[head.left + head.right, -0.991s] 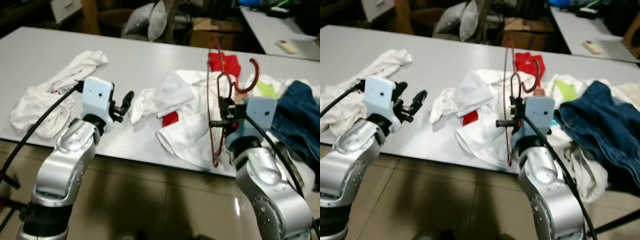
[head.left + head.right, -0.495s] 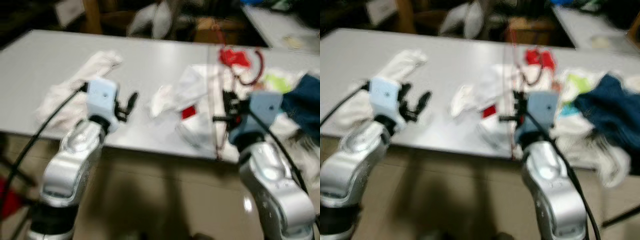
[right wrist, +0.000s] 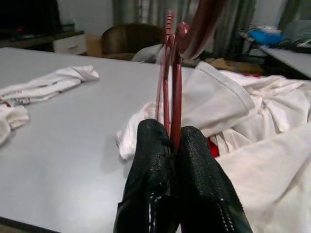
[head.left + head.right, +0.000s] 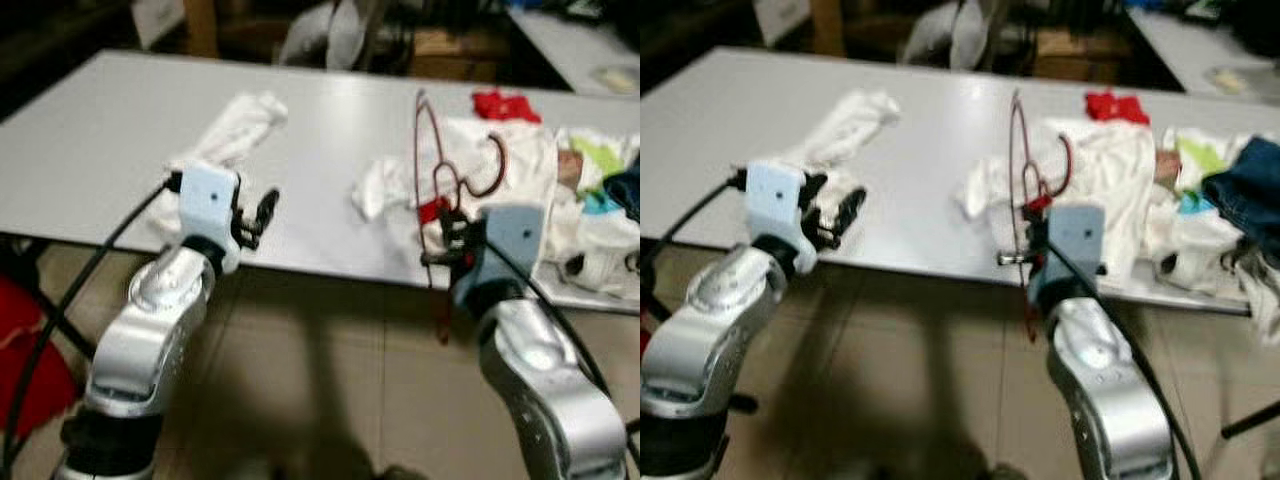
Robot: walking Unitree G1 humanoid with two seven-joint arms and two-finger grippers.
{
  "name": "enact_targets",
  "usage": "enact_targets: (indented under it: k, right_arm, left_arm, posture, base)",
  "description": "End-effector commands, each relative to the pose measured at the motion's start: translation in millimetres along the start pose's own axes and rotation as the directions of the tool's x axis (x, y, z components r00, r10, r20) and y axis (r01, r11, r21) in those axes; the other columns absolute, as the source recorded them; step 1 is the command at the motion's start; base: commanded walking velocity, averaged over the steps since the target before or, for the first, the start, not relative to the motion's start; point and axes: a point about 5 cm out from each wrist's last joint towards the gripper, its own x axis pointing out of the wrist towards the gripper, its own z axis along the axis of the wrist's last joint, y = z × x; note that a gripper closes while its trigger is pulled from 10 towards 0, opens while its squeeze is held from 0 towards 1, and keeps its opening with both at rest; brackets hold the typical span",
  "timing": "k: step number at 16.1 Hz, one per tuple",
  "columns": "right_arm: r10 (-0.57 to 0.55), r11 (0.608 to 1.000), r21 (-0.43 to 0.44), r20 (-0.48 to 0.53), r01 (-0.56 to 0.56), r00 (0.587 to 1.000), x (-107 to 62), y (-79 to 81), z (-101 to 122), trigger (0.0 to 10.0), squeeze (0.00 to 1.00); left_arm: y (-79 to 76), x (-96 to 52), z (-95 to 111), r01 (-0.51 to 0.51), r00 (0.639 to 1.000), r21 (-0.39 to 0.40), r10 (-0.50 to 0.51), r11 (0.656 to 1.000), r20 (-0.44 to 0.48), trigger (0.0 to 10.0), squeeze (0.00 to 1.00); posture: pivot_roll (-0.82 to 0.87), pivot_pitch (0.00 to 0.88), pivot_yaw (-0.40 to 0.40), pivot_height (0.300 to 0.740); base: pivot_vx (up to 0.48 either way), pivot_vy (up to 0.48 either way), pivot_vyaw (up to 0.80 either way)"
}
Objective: Hang hanger
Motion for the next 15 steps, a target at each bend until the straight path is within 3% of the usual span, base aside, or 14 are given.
enact_targets:
  k: [1,7,9,10,13,14,15]
  right_arm:
    - [0.032,0.999,-0.01,0.019,-0.032,0.999,0.7,4.2,4.6,10.0,0.0]
    - [0.086,0.994,-0.075,0.012,-0.085,0.996,1.2,7.3,4.1,10.0,0.0]
    - [0.162,0.986,0.042,0.005,-0.162,0.987,2.8,11.1,4.2,10.0,0.0]
    - [0.359,0.929,0.106,-0.008,-0.356,0.933,0.0,11.5,6.4,10.0,0.0]
    - [0.509,0.861,0.035,-0.052,-0.507,0.859,-5.2,-13.8,6.9,10.0,0.0]
    - [0.611,0.789,0.097,-0.017,-0.607,0.792,-11.1,-30.7,14.8,10.0,0.0]
    - [0.634,0.768,0.116,0.001,-0.63,0.773,-13.2,-35.3,17.7,10.0,0.0]
  left_arm:
    - [5.3,0.1,-1.4,-0.023,1.0,0.006,0.023,1.0,-0.005,10.0,0.0]
    - [2.7,-0.4,-3.2,-0.025,1.0,0.003,0.025,1.0,-0.007,10.0,0.0]
    - [2.7,-1.7,-4.1,-0.022,1.0,-0.008,0.022,1.0,-0.012,10.0,0.0]
    - [3.1,-4.6,-0.6,0.019,1.0,-0.022,-0.019,1.0,0.007,10.0,0.0]
    - [13.1,-7.1,8.2,0.055,0.997,-0.034,-0.053,0.998,0.054,10.0,0.0]
    - [16.8,-8.2,9.2,0.086,0.995,-0.043,-0.084,0.995,0.056,10.0,0.0]
    - [16.6,-8.7,10.1,0.101,0.993,-0.054,-0.098,0.993,0.063,10.0,0.0]
  posture:
    - [0.0,0.05,-0.005,0.74]
    - [0.0,0.05,-0.013,0.74]
    - [0.01,0.047,-0.018,0.74]
    - [0.01,0.043,-0.02,0.74]
    - [0.02,0.036,-0.021,0.74]
    - [0.02,0.031,-0.02,0.74]
    - [0.02,0.029,-0.02,0.74]
  base:
    - [0.0,0.356,0.0]
    - [0.0,0.355,0.0]
    - [0.0,0.307,0.0]
    - [0.0,0.0,0.0]
    - [0.0,0.0,0.0]
    - [0.0,0.0,0.0]
    - [0.0,0.0,0.0]
